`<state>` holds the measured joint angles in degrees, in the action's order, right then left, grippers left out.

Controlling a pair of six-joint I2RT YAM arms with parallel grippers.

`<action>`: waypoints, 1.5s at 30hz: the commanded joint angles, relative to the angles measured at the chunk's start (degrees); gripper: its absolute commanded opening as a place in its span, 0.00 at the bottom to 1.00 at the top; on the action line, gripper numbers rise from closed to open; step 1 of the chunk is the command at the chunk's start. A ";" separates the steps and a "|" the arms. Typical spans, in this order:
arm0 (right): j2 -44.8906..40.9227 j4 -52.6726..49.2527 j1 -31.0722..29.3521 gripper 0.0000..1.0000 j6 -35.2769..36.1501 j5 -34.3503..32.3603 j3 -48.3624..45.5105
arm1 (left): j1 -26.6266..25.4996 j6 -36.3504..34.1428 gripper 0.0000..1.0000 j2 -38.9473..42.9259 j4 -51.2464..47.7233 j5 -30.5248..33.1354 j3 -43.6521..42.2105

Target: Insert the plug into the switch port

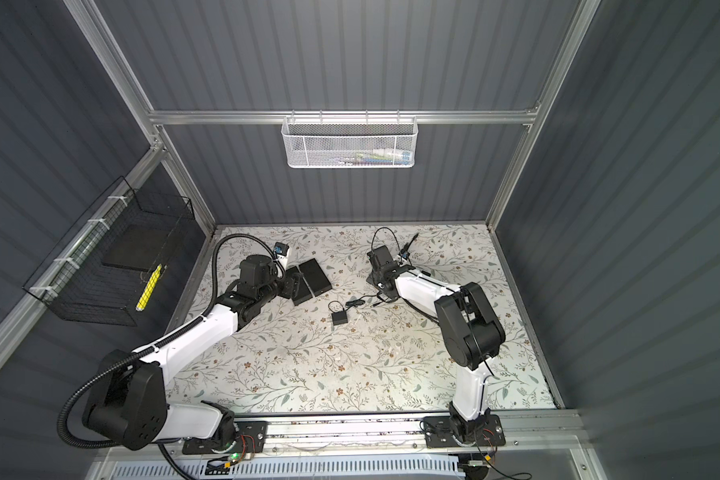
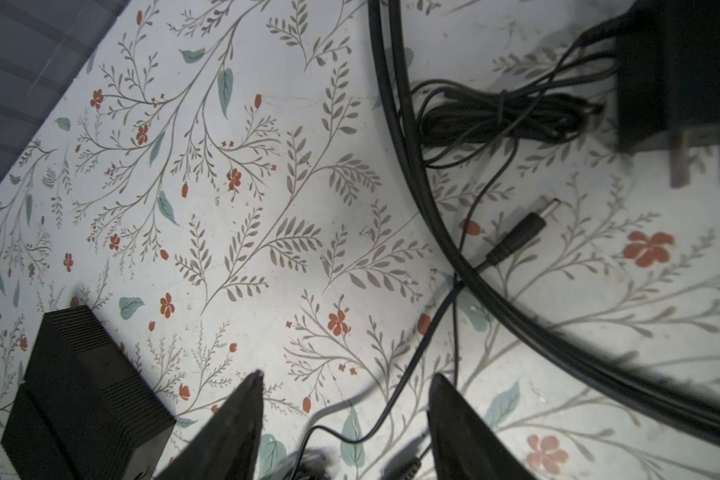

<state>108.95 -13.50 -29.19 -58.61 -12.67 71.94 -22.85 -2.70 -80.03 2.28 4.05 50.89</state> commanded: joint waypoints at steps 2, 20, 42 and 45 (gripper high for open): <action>2.67 0.65 -0.15 0.62 -2.03 1.93 0.77 | -0.09 -1.20 0.71 -0.88 -1.69 -2.03 2.61; 7.34 6.54 0.01 0.50 -3.61 4.51 -0.68 | -0.09 -0.79 0.72 0.14 -3.14 -2.65 2.69; 0.14 9.67 -0.03 0.02 15.92 15.32 -0.63 | -0.13 1.54 0.72 0.11 -2.11 -6.30 2.03; -0.54 8.70 -0.03 0.00 18.46 19.06 -0.47 | -0.10 1.82 0.72 0.57 -2.36 -7.17 1.94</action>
<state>109.71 -3.57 -29.19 -44.99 1.32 70.94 -22.85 -1.91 -80.88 -0.01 -1.15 51.70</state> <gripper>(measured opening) 0.049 0.716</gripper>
